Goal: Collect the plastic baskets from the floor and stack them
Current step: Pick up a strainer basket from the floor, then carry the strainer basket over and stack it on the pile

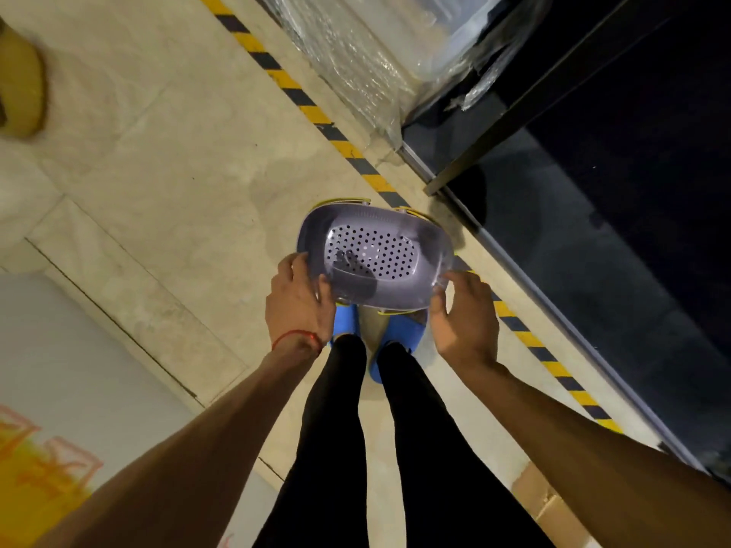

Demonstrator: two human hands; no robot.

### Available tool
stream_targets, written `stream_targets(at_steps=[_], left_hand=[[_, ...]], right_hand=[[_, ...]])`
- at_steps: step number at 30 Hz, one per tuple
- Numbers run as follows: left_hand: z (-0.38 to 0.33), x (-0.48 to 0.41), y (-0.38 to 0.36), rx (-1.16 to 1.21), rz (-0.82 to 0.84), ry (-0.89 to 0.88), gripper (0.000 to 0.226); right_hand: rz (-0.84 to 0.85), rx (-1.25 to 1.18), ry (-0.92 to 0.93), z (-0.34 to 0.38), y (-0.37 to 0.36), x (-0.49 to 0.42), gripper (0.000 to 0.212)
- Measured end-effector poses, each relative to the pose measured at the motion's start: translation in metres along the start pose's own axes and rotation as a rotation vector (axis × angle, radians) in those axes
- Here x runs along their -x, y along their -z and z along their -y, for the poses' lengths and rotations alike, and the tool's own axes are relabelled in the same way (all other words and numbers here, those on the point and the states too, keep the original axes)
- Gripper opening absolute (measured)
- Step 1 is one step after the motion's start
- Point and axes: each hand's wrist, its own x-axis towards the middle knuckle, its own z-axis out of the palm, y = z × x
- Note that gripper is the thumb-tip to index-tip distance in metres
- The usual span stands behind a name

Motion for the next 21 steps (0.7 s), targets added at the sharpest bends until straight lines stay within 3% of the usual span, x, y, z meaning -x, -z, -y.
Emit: stream_targets(at_steps=[6,14,18,21], left_hand=[[-0.008,0.067,0.066,-0.07,-0.021,-0.083,0.036],[0.004,0.144,0.164,-0.111,-0.205,-0.106,0.032],[0.023,0.169,0.215,-0.139,-0.335,-0.127,0.034],[0.046,0.176,0.252,-0.133,-0.39,-0.128,0.034]], right_hand=[[0.053,0.147,0.29,0.038,0.065,0.039,0.02],[0.053,0.227,0.803,0.12,0.125,0.082,0.017],[0.146,0.296,0.902,0.185,0.144,0.101,0.021],[0.058,0.281,0.948,0.241,0.15,0.117,0.022]])
